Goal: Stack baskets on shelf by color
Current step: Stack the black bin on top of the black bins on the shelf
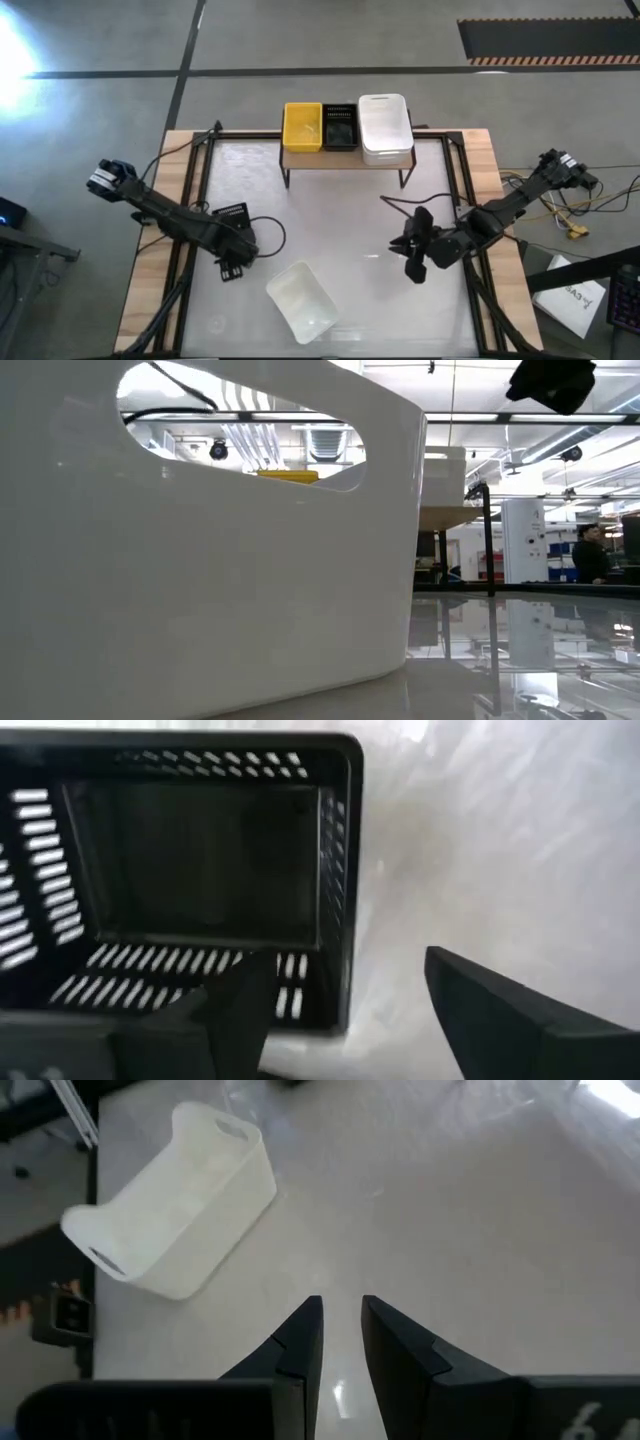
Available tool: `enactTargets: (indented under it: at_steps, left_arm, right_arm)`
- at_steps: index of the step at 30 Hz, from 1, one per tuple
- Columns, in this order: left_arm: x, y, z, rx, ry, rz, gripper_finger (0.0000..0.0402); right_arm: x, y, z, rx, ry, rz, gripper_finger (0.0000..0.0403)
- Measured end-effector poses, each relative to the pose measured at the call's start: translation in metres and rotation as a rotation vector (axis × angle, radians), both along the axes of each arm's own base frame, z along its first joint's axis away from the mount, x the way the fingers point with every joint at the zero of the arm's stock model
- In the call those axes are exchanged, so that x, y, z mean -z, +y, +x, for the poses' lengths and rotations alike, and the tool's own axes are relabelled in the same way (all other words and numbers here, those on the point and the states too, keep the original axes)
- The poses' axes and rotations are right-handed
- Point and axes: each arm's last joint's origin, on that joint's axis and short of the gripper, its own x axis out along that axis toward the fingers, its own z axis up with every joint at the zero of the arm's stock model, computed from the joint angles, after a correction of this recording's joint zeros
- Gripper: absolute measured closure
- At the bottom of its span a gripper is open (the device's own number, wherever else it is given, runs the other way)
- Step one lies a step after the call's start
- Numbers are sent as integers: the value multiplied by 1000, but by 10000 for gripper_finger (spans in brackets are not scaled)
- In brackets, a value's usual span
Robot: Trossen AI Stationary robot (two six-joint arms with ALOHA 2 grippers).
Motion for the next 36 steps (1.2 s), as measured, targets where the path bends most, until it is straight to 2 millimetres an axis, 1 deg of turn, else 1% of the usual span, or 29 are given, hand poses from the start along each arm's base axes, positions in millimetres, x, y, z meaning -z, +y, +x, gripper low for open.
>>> enactTargets:
  at_steps: [2,5,7,9,12,16,18,19,20,21,23,26,28,31,33,36]
  left_arm:
    - [8,1,-1,0,-17,22,157]
    - [21,2,-1,-3,-41,44,159]
    - [28,2,2,-5,-73,59,168]
    - [35,2,3,-7,-99,70,186]
    - [44,2,4,-8,-104,93,228]
    - [51,2,6,-6,-73,125,313]
    - [49,0,9,2,-66,99,364]
    - [46,-2,11,17,-72,76,383]
    - [41,-4,14,27,-81,52,391]
    - [35,-6,16,48,-94,24,392]
    - [16,-11,24,100,-141,-40,398]
    - [-21,-15,37,142,-252,-136,400]
    - [-51,-15,47,136,-348,-192,401]
    - [-101,-9,64,70,-517,-247,401]
    - [-135,-5,79,69,-650,-275,401]
    - [-180,2,103,137,-854,-270,401]
  right_arm:
    - [-3,-1,-2,16,-16,19,337]
    - [-5,-3,-3,42,-37,16,337]
    - [-6,-4,-3,64,-49,13,337]
    - [-6,-4,-3,78,-55,14,337]
    - [-6,-4,-3,94,-61,21,337]
    - [-10,-6,-5,112,-75,47,337]
    - [-20,-8,-8,126,-91,74,337]
    - [-27,-8,-10,126,-101,86,337]
    - [-33,-9,-13,124,-104,89,337]
    - [-41,-10,-16,118,-105,86,337]
    - [-56,-12,-20,103,-106,74,337]
    - [-79,-18,-29,94,-84,44,337]
    - [-93,-22,-35,98,-80,30,337]
    - [-108,-28,-44,110,-67,4,337]
    - [-114,-31,-48,117,-66,-9,337]
    - [-118,-33,-50,124,-68,-31,337]
